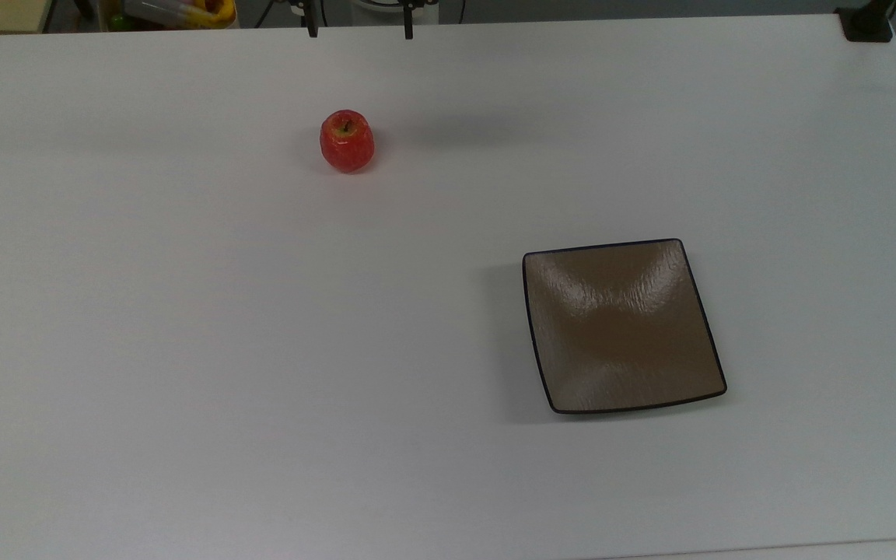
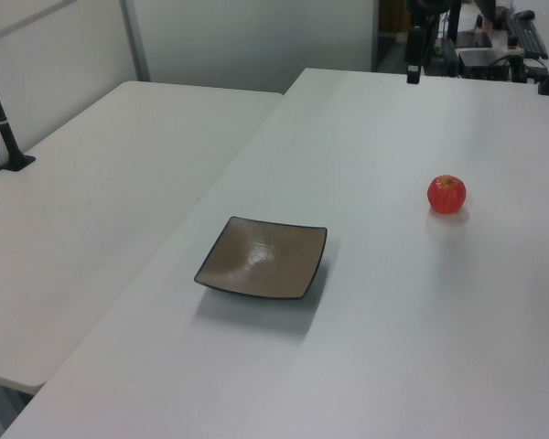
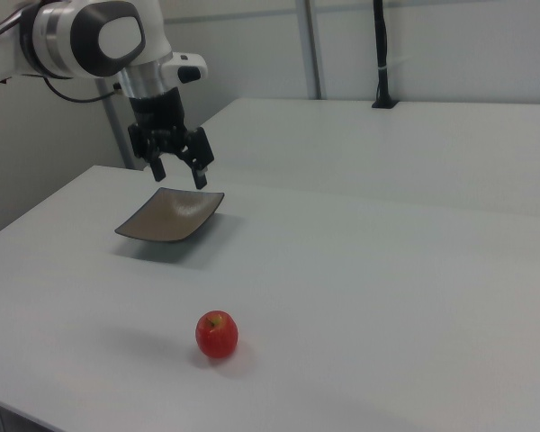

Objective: Apples placed on a ceramic plate

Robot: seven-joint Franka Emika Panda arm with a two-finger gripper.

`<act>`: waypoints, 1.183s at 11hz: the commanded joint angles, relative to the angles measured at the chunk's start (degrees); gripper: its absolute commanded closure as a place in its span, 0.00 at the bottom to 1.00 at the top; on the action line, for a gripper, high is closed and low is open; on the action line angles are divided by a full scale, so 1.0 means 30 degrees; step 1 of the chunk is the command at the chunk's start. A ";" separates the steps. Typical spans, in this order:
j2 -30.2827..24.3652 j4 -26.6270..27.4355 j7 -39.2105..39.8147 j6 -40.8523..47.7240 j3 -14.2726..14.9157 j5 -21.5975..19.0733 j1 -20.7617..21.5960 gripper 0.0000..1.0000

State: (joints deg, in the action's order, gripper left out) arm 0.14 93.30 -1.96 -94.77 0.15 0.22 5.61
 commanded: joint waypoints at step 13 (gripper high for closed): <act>0.0363 0.6483 0.7596 0.0595 0.0008 0.2651 -0.1927 0.00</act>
State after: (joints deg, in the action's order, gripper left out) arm 3.35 106.78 19.78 -90.61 -0.03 7.37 -0.04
